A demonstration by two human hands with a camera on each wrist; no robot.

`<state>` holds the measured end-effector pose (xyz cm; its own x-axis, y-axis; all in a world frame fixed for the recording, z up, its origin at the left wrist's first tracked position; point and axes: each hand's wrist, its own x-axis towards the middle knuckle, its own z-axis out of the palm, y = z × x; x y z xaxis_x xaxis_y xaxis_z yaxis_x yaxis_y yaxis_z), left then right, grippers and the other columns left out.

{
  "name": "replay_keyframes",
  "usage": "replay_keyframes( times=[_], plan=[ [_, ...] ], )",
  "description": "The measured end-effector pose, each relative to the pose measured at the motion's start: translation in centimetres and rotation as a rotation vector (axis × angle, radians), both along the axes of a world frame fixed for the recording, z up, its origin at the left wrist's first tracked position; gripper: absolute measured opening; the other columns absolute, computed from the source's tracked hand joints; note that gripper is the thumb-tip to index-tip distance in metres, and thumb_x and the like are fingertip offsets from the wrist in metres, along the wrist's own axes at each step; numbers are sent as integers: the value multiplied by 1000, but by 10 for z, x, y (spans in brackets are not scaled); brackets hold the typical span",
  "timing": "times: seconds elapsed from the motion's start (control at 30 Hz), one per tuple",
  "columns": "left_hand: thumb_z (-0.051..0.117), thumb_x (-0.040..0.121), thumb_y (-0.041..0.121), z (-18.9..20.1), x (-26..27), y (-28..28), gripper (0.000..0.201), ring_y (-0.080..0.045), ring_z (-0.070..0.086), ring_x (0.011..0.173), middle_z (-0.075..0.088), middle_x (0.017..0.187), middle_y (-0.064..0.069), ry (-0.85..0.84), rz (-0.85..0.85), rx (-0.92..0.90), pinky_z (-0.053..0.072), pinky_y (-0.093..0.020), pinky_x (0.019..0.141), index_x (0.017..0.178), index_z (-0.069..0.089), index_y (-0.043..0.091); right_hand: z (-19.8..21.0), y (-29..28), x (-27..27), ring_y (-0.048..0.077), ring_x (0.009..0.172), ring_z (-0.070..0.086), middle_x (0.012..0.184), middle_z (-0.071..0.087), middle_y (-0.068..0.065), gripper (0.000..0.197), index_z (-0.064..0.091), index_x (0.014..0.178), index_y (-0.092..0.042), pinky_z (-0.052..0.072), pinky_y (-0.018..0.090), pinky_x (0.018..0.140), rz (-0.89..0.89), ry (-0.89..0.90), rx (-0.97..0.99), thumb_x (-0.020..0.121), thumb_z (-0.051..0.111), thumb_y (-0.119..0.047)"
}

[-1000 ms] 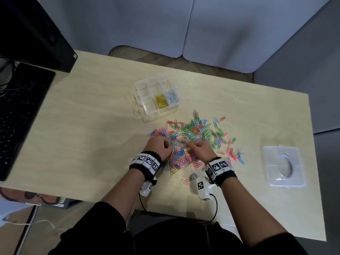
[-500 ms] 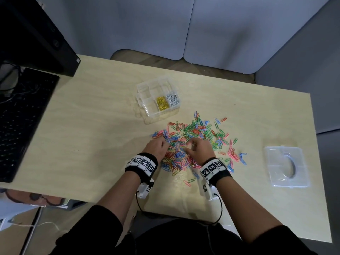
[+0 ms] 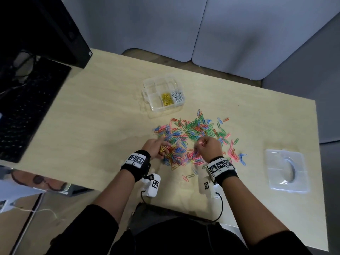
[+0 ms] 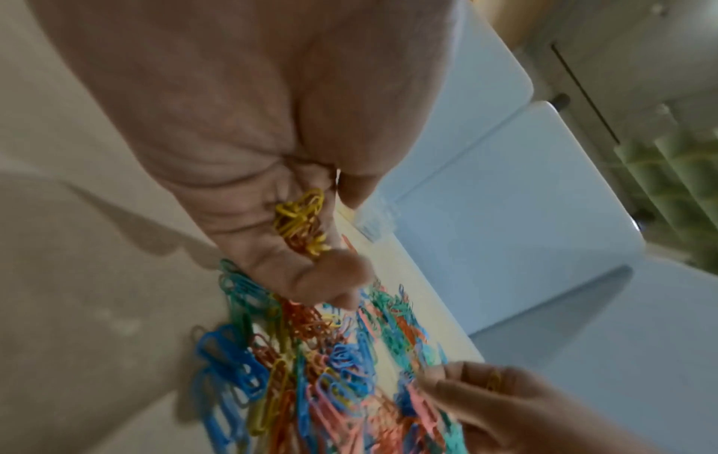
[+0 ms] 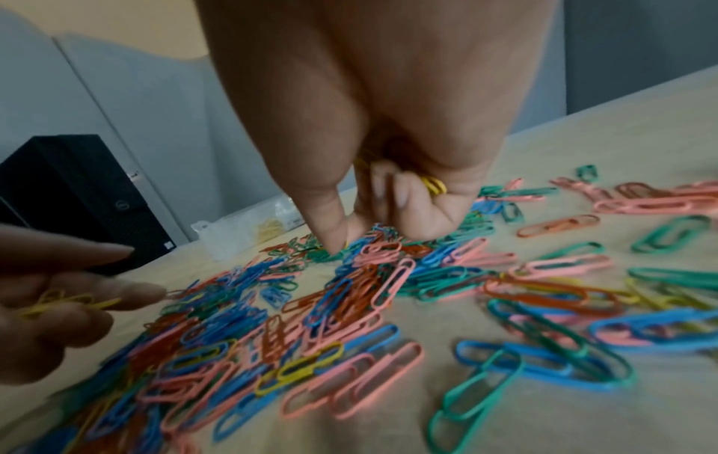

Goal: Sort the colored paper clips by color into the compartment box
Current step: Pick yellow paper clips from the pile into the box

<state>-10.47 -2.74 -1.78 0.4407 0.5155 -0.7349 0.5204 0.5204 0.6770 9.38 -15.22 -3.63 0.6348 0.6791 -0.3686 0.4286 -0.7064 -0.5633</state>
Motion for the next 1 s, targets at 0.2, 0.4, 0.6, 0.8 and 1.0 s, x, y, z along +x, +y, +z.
replay_keyframes(
  times=[0.2,0.4,0.6,0.8,1.0],
  plan=[
    [28,96,66,10,-7,-8,80,-25,61,62,64,80,-23,-81,202,-222,55,-30,57,91,67,-4,13,3,-17,19,50,42,64,44,4,24,44,71,-18,36,26,51,-222,769,257,94,48,-14],
    [47,103,30,6,-19,-20,43,-25,63,68,65,91,-24,-32,233,-250,56,-29,60,115,61,-8,40,1,-30,14,51,29,66,38,2,18,42,78,-15,25,25,49,-285,1285,505,92,33,-6],
    [40,91,-17,7,-14,-19,51,-17,58,65,64,94,-19,22,-208,-5,47,-24,58,138,47,3,57,-3,-32,17,55,36,71,46,8,16,47,76,-8,23,27,51,-223,1280,550,84,33,-9],
    [41,95,-3,7,-2,-1,48,-14,57,101,57,114,-10,-16,-448,100,46,-18,78,141,41,14,41,-5,-40,10,45,27,55,31,-6,27,59,69,-16,21,19,44,-325,817,349,95,59,-20],
    [42,98,-1,-4,-13,20,37,-2,59,71,63,78,1,-62,-594,301,45,-10,74,131,57,6,20,-11,-67,10,46,30,51,37,-8,25,65,71,-17,25,19,43,-389,709,263,95,62,-25]
  ],
)
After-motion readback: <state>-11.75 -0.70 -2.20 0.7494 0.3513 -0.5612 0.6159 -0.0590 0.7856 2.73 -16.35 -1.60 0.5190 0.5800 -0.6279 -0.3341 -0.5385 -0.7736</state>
